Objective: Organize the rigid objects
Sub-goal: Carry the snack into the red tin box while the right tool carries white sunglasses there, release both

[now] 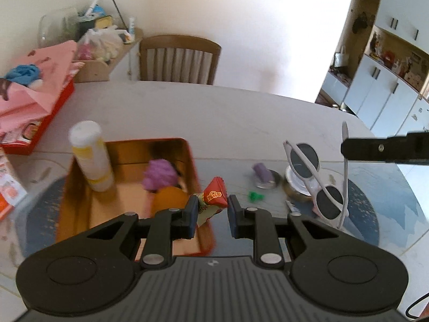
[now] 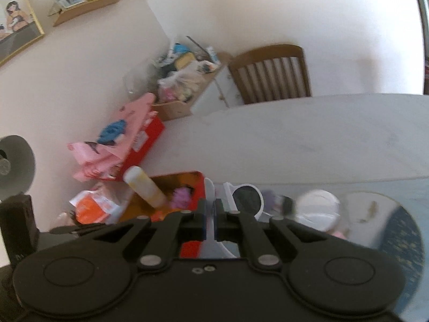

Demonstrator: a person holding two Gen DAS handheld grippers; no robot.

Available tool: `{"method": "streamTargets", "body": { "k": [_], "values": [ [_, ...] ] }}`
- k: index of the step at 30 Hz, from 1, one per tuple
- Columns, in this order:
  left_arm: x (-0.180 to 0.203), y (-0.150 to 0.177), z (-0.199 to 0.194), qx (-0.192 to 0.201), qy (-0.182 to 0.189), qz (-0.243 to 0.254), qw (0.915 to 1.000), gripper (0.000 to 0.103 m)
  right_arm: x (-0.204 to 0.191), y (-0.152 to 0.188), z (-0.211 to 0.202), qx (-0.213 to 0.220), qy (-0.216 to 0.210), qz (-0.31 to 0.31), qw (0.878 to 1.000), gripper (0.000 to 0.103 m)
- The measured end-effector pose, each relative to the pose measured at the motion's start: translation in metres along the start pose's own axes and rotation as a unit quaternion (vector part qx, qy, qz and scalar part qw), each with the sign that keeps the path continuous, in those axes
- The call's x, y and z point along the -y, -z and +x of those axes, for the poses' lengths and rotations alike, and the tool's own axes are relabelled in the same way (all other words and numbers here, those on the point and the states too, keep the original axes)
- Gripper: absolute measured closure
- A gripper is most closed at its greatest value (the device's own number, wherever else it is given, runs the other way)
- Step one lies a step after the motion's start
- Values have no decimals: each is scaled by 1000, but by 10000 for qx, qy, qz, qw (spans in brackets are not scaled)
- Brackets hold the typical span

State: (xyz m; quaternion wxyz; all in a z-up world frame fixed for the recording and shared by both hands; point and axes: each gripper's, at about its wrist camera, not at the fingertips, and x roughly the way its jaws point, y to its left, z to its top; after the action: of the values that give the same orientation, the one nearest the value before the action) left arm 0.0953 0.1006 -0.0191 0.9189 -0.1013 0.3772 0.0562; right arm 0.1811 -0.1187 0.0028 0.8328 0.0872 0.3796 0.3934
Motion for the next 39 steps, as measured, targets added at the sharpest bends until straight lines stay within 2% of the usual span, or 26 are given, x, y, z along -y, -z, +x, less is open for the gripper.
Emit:
{"method": "streamTargets", "body": {
  "k": [5,11,21,32,39],
  "values": [
    [-31,-3,-2,15,-146,-35,9999,81,-34,-10,24,-54,-244,-116,9996,99],
    [-66,0,3,-95,-297,-50,9995,80,-62,-14,60,-225,-586,47,9980,99],
    [-97,8,23,-362,-516,204,9978,80,-78,-21,120,-436,-866,704,9928,99],
    [-105,10,46,-556,-524,428,9962,81,-80,-13,179,-745,-585,1034,9901,99],
    [-107,10,62,-661,-491,522,9952,81,-79,-9,200,-895,-479,969,9901,101]
  ]
}}
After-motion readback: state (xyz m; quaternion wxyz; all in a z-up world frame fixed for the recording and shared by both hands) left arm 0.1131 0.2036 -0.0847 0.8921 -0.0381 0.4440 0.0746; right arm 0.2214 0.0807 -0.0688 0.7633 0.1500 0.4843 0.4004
